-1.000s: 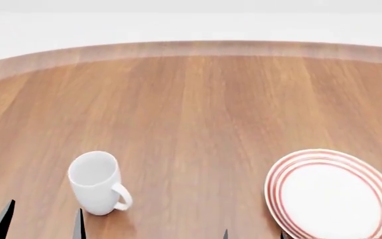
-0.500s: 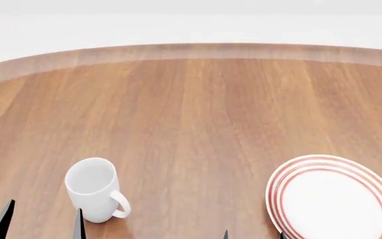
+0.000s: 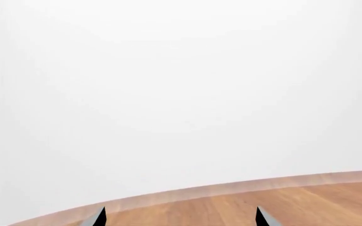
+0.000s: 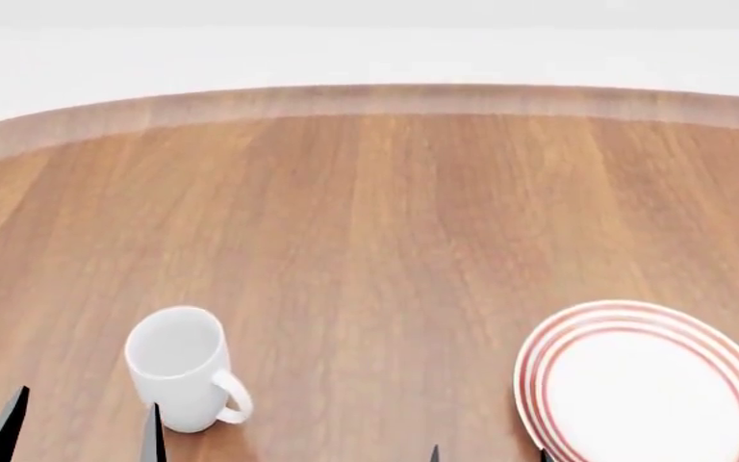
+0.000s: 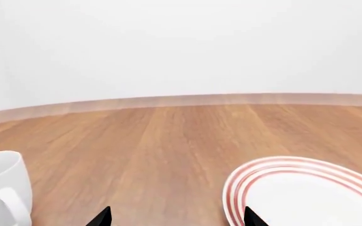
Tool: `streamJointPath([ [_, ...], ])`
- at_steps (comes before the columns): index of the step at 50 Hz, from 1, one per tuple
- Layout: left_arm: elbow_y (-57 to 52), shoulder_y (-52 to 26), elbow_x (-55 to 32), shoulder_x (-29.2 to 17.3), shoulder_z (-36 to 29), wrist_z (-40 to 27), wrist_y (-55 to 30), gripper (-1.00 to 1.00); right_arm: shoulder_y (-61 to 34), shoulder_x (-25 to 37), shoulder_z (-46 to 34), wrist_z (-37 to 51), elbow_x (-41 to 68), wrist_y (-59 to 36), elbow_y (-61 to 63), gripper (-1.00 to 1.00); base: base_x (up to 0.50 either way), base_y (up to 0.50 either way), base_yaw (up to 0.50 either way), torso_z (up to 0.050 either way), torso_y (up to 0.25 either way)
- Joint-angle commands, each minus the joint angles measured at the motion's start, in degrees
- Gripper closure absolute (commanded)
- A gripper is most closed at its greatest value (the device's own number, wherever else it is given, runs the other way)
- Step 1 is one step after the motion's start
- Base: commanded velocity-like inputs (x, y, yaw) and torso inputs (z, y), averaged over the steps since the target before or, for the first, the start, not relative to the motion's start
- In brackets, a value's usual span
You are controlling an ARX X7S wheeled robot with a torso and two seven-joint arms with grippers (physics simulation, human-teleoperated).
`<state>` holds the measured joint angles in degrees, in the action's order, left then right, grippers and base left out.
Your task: Pick up the red mug and put it on the plate
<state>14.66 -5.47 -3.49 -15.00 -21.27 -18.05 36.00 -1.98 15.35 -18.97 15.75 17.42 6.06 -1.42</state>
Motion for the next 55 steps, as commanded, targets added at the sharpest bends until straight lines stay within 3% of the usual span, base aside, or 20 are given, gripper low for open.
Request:
streamJointPath([
  [1,0.0,-0.1,0.0,-0.1,-0.2,-0.2,0.1,-1.0,0.0,0.2,-0.2,-0.2,0.3,0.5,0.0,-1.0,0.12,0.0,0.0,0.0,0.0],
  [28,0.2,-0.2,-0.6,-0.4,-0.7,-0.4,0.4,-1.0,1.8,1.2,-1.0,1.7,-1.5,1.1,2.4,-1.0,0.06,0.0,0.0,0.0,0.0],
  [50,0.1,-0.4,-1.4,-0.7,-1.4,-0.1,0.3,-1.0,16.0,9.6,-1.8,8.3,-4.9,-8.2,29.3,-1.0,0.0,0.0,0.0,0.0,0.0],
  [55,0.2,-0.4,-1.6,-0.8,-1.5,0.0,0.4,-1.0,20.6,11.5,-2.3,8.8,-6.4,-6.7,33.2,-1.0,0.0,0.0,0.0,0.0,0.0],
])
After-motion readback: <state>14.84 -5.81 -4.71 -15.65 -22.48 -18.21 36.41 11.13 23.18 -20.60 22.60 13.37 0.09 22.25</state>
